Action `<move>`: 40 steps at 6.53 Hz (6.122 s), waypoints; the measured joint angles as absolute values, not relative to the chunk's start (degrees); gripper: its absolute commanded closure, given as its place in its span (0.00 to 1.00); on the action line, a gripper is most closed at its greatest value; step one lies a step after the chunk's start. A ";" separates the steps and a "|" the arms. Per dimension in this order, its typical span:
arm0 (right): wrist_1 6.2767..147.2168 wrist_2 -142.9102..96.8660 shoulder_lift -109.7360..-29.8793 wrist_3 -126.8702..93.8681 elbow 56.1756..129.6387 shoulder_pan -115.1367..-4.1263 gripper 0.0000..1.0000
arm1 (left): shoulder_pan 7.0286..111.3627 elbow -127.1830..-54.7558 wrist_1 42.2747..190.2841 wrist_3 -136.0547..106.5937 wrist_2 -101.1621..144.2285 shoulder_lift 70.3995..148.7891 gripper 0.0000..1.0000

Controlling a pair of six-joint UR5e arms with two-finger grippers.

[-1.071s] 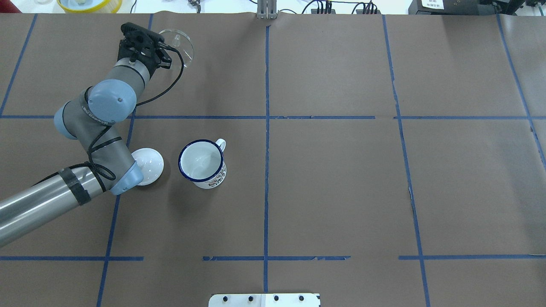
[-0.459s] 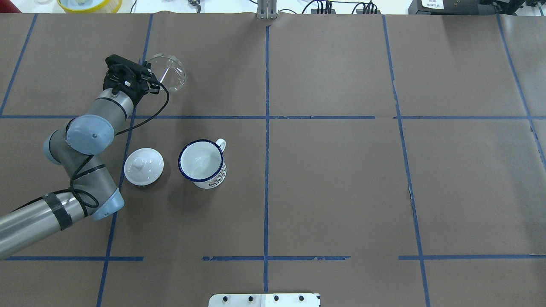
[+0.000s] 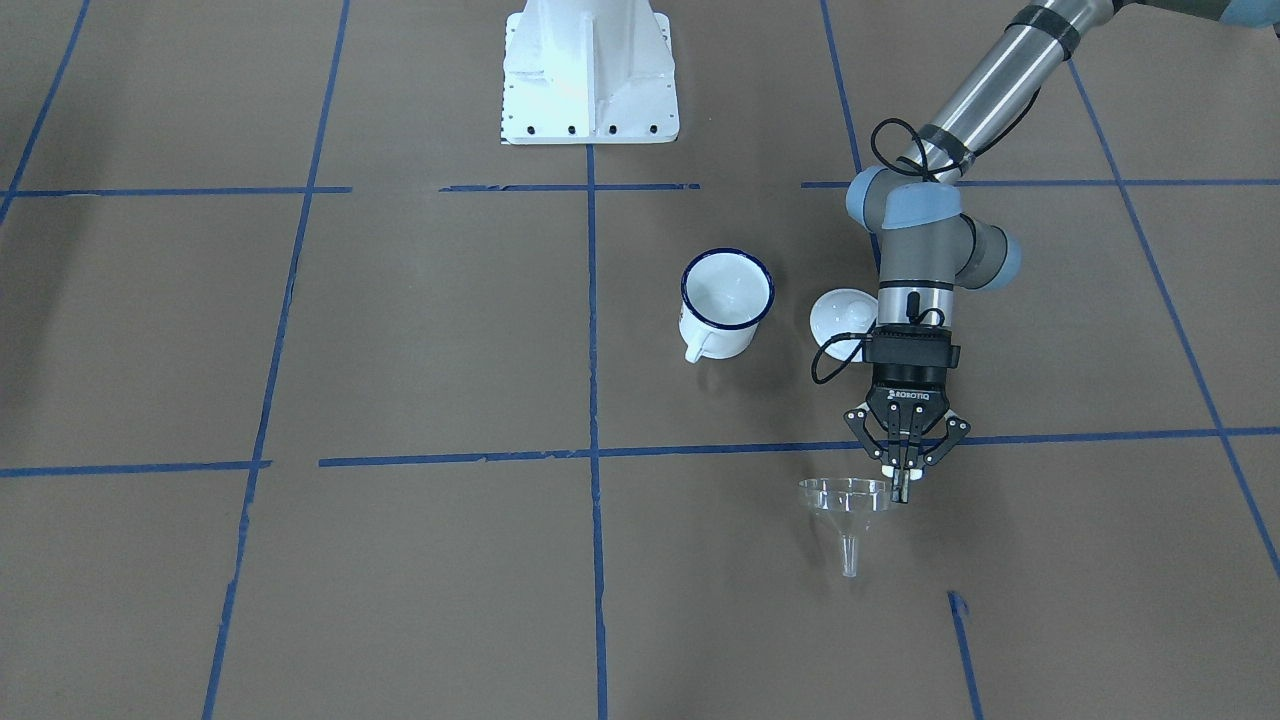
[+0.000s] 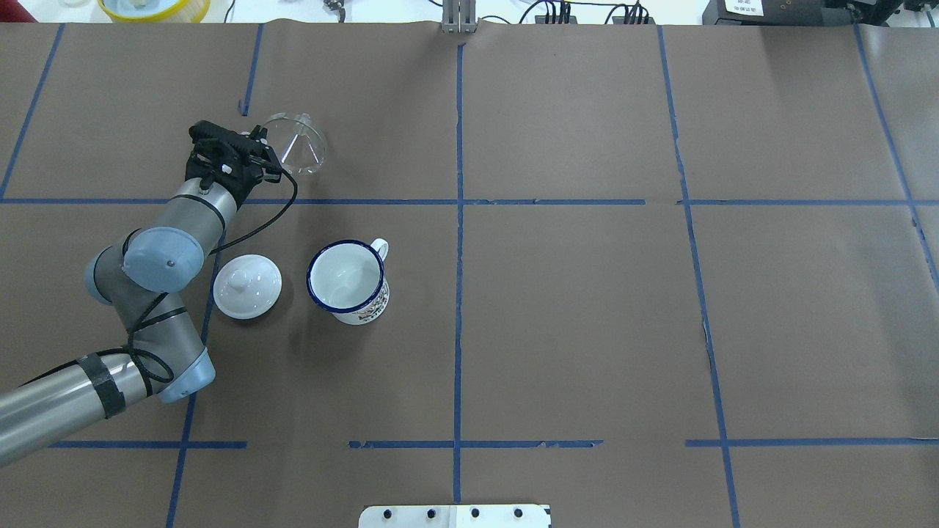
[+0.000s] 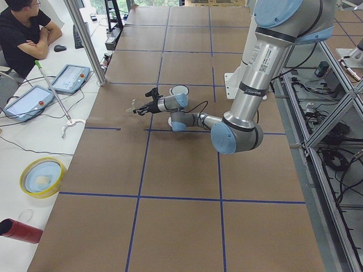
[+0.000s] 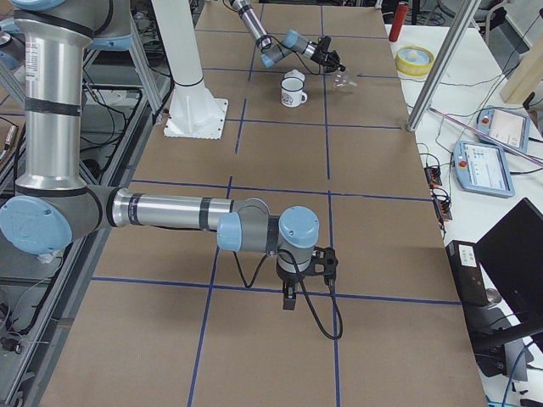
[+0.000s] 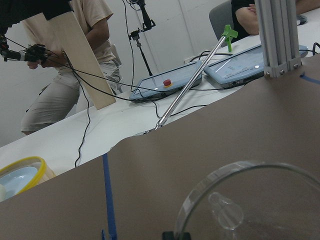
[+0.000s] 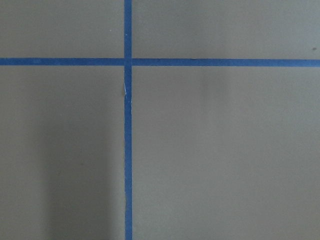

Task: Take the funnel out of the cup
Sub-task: 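Lower the funnel onto the table farther from the robot than the mug, then open the left gripper and draw it back from the funnel, then move the left gripper down onto the knob of the white lid, then grasp the lid knob with the left gripper and lift the lid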

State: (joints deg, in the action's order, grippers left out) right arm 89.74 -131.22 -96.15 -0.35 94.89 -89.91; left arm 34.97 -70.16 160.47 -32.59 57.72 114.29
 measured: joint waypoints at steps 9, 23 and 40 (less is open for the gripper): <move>89.74 -131.22 -96.15 -0.35 94.86 -89.91 0.00 | 35.45 -77.02 160.38 -29.09 63.00 112.85 0.00; 89.74 -131.22 -96.15 -0.35 94.87 -89.91 0.00 | 47.31 -99.25 97.75 -54.72 115.92 112.86 0.00; 89.74 -131.22 -96.15 -0.35 94.86 -89.91 0.00 | 40.81 -100.21 107.14 -63.63 118.66 105.71 0.50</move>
State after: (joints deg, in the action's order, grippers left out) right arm 89.74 -131.22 -96.15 -0.35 94.86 -89.91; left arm 40.81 -100.21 107.14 -63.63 118.66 105.71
